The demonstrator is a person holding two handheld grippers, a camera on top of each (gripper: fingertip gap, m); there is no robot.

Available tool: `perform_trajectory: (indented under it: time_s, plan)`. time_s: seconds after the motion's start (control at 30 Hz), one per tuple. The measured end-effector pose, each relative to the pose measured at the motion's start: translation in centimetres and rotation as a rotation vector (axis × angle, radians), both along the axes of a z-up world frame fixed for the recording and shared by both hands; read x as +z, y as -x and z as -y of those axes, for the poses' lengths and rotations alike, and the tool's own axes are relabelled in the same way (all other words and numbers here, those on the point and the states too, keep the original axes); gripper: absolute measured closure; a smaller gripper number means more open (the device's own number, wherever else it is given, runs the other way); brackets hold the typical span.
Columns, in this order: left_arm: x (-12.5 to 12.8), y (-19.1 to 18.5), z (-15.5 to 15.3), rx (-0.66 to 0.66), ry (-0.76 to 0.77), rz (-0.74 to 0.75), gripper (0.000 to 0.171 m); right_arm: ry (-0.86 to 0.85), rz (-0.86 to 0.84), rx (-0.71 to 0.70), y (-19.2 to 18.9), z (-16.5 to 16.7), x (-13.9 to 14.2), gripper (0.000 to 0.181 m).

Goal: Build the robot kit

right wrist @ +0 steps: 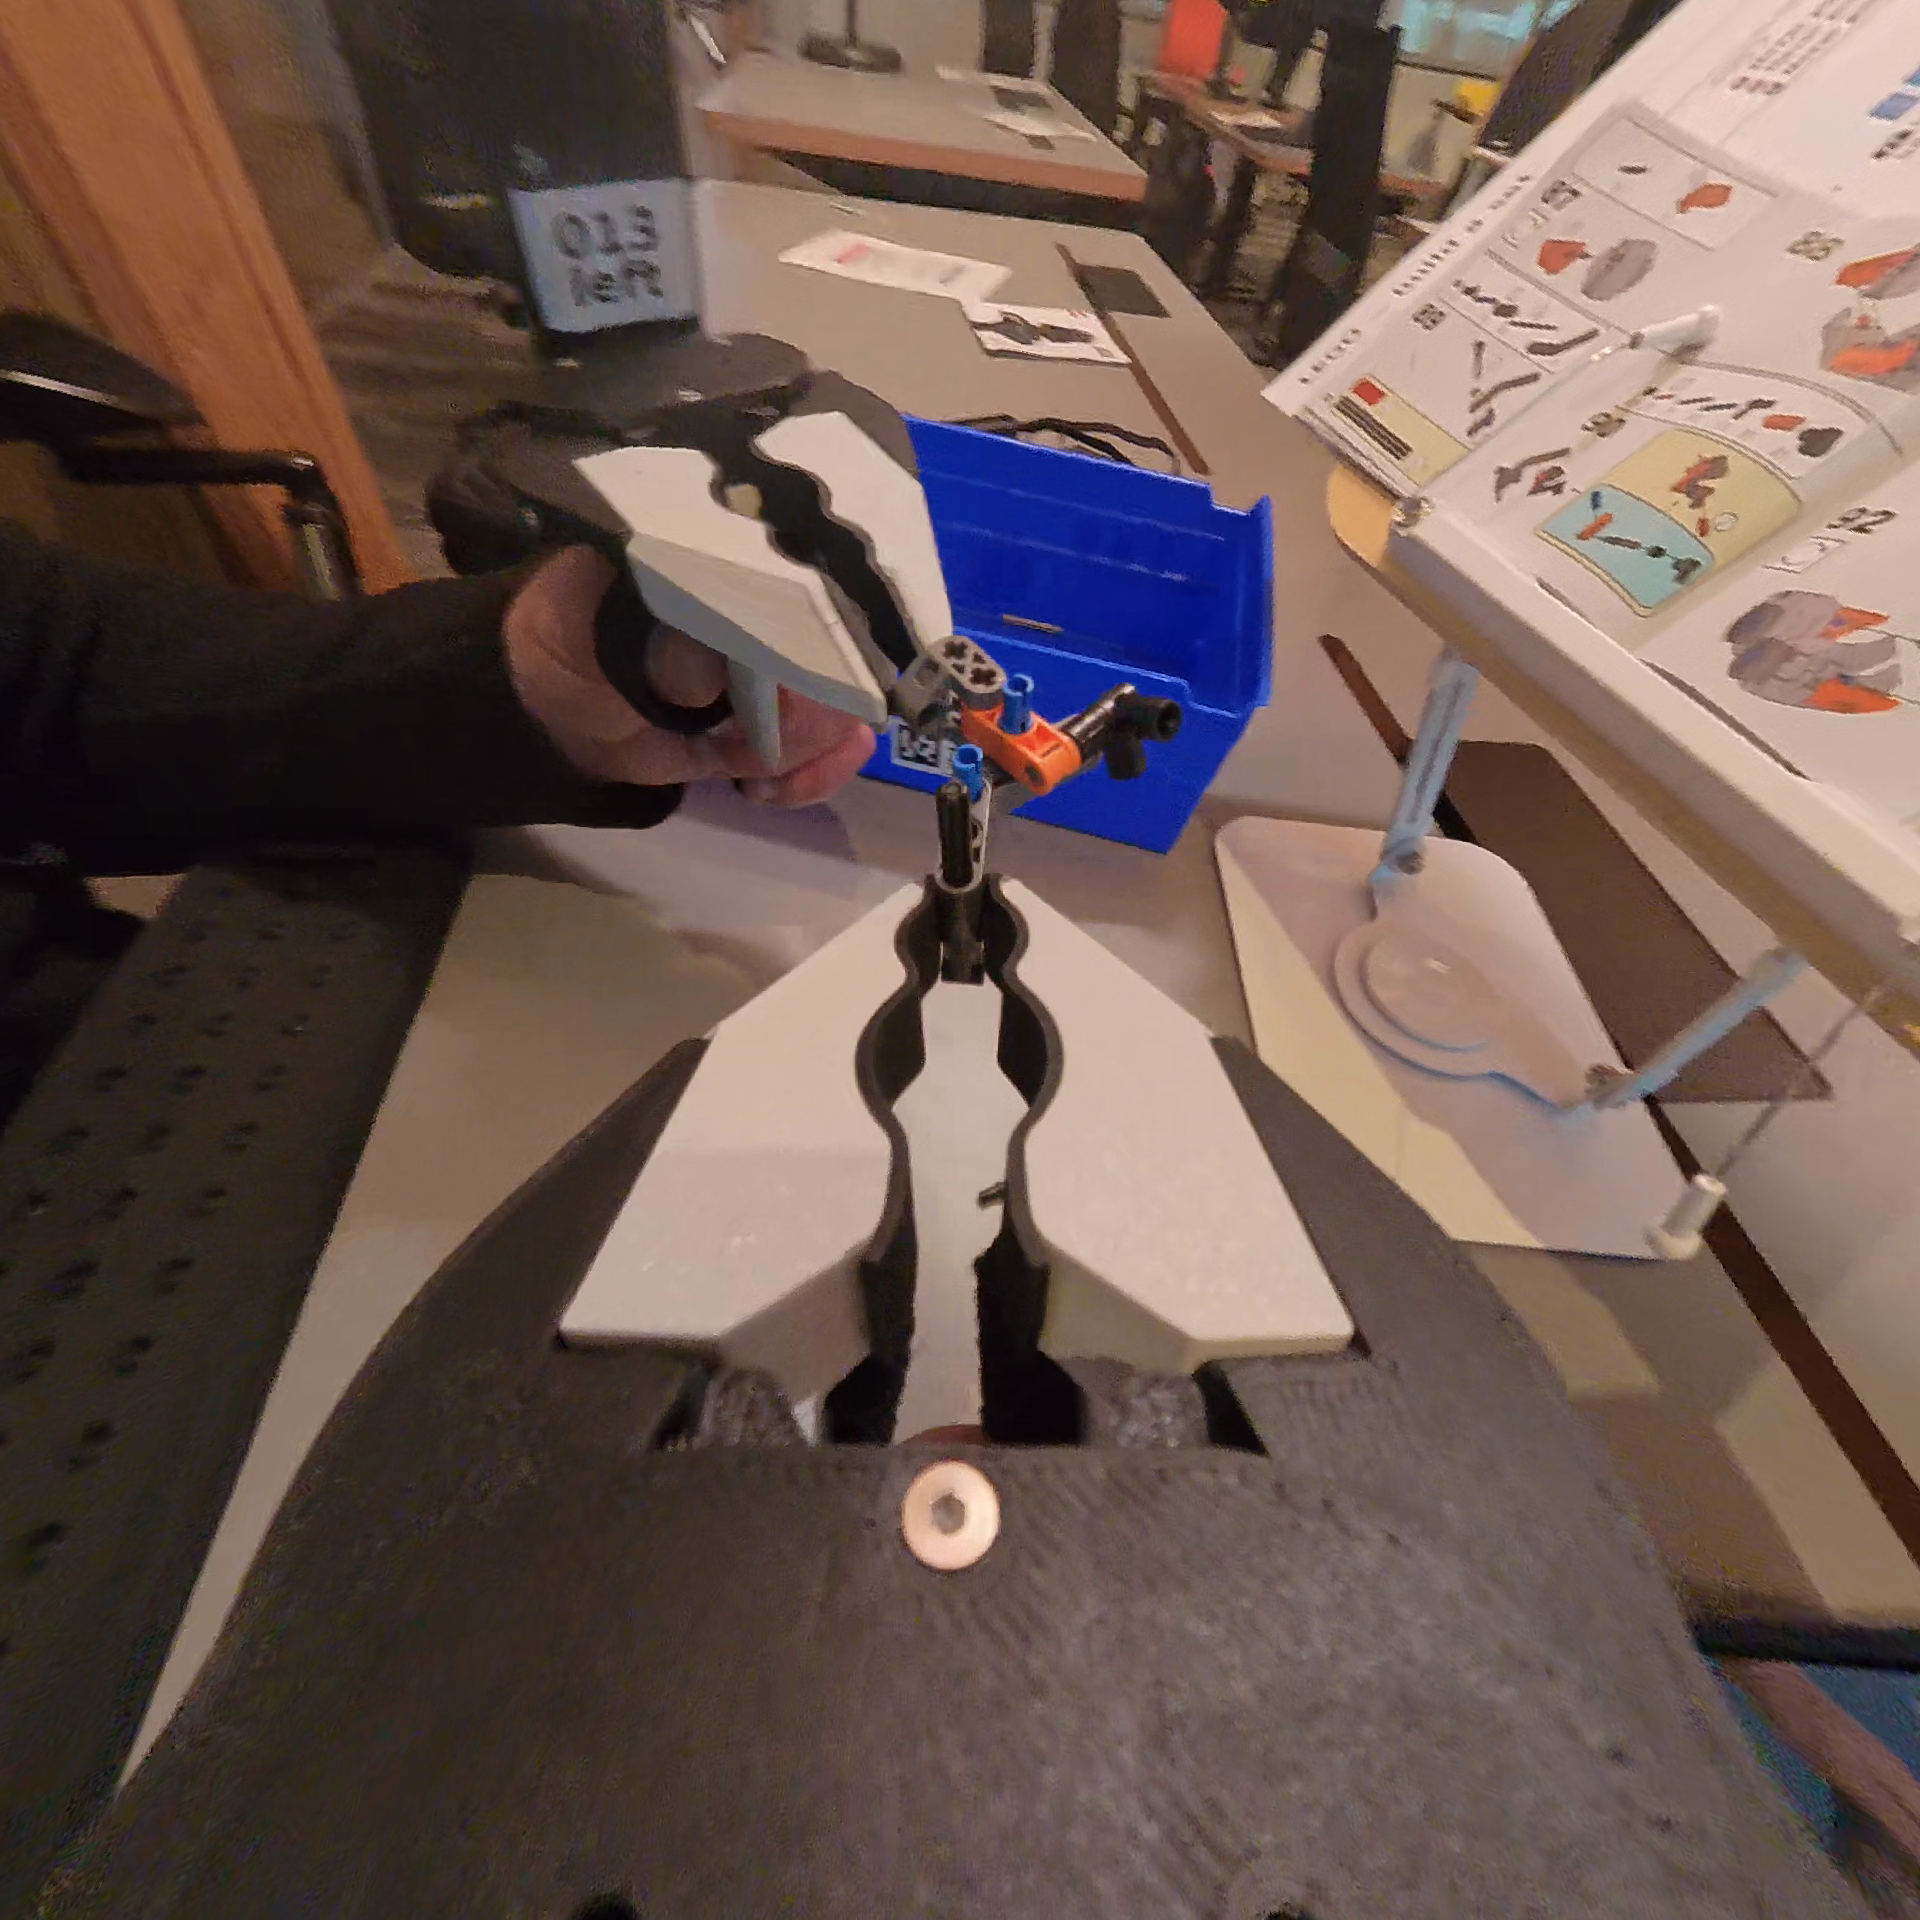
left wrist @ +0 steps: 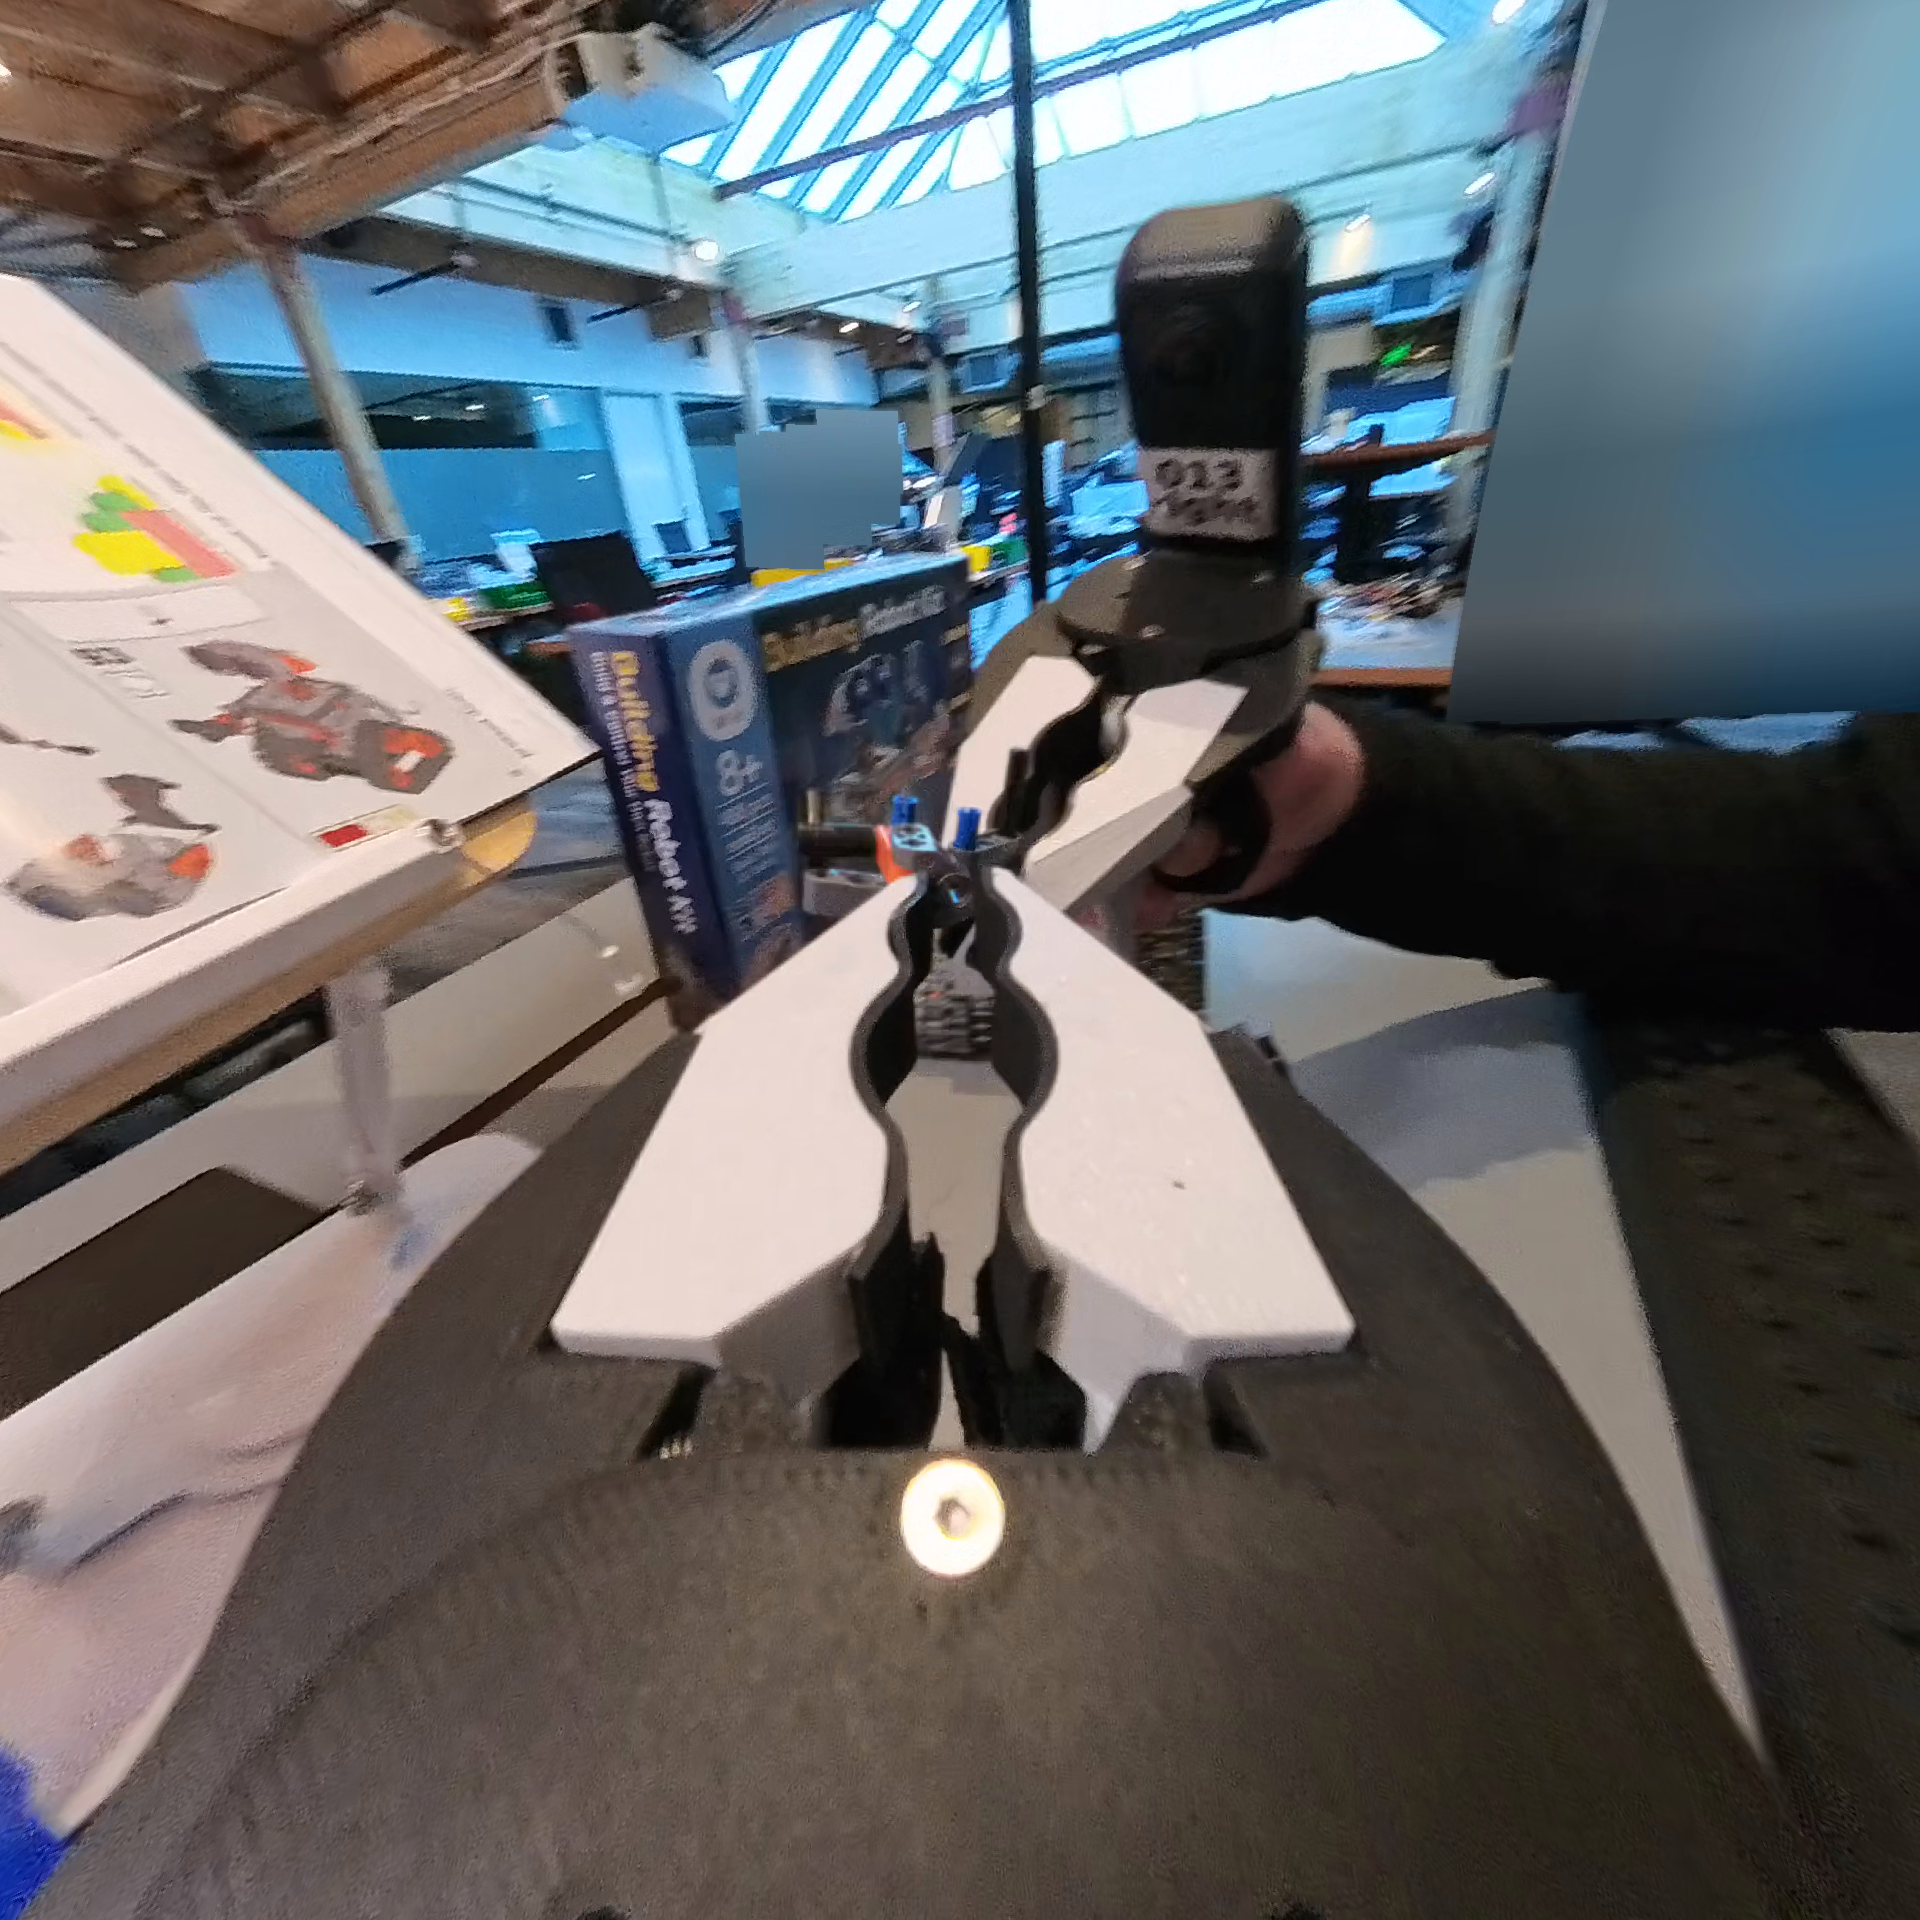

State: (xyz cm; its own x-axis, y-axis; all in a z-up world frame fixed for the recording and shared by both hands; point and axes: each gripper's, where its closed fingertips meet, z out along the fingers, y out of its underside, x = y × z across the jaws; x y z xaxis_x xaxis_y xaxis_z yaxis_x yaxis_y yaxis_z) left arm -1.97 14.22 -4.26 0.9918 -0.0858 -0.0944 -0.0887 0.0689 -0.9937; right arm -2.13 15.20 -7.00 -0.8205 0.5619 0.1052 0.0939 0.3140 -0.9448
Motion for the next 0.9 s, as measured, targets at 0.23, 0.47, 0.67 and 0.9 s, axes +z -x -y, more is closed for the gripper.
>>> perform_trajectory:
  time_s: [0.23,0.47,0.67,0.9]
  plan:
    - [0.9,1.3,1.6,-0.139,-0.093,0.211,0.171,0.076,0.070,0.103,-1.2,0.0,0.6,0.176]
    - [0.4,0.5,0.5,-0.018,-0.031,0.019,0.151,0.115,0.092,0.047,-0.4,-0.9,0.7,0.176]
    - [0.4,-0.1,-0.3,0.099,-0.013,-0.132,0.146,0.038,0.081,0.006,0.1,-0.6,-0.4,0.176]
    - [-0.7,0.3,-1.3,0.205,0.055,-0.225,0.152,0.027,0.082,0.015,0.0,0.2,-0.8,0.176]
